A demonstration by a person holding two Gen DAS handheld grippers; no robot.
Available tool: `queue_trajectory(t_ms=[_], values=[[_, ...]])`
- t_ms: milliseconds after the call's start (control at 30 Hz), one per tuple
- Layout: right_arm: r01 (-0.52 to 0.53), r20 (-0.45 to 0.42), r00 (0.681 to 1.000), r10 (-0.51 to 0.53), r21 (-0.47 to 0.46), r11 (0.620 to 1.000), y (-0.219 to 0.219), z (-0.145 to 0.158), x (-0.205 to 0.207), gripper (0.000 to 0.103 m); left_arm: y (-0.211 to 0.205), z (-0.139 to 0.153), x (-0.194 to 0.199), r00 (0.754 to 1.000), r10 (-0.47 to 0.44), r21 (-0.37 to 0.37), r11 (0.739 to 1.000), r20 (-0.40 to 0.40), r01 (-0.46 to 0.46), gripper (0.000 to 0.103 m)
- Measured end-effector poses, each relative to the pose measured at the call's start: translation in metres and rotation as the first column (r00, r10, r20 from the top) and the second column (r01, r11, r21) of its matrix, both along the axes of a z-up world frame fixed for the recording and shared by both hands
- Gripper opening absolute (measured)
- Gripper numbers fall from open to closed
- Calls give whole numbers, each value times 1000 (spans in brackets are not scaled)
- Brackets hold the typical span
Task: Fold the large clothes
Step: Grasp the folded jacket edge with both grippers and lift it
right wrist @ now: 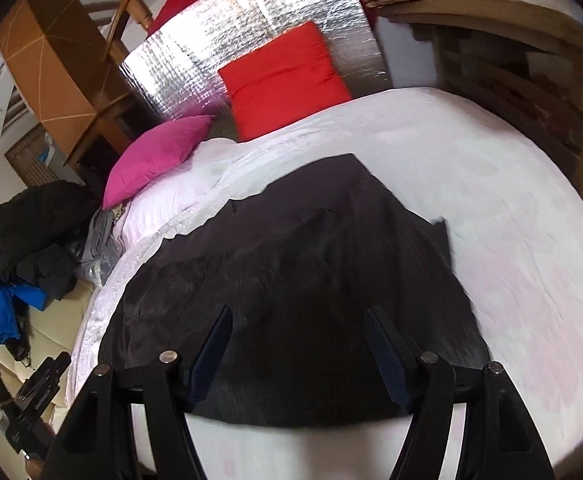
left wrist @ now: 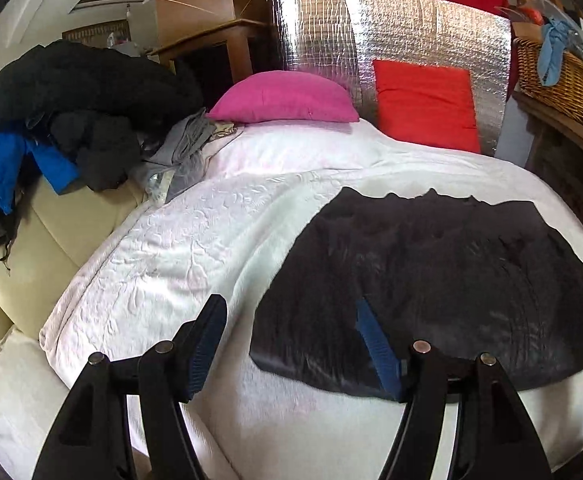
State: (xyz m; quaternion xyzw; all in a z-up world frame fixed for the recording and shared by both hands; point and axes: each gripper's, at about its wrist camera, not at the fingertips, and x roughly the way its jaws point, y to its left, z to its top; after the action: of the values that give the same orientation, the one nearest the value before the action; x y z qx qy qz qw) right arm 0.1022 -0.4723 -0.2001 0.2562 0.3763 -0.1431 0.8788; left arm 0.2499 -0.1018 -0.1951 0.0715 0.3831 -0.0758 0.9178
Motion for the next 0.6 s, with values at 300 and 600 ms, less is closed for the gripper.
queue_trajectory(t_ms=[300,600], values=[[86,-17,996,-86,-16,996,-50,-22,103,72,-31,-17,118,989,66,22,998,-133,-63,83],[172,-94,981,-169,22,985,-132,-55,163,79,-20,-79,214,918,58,-153,980,-392,-127,83]])
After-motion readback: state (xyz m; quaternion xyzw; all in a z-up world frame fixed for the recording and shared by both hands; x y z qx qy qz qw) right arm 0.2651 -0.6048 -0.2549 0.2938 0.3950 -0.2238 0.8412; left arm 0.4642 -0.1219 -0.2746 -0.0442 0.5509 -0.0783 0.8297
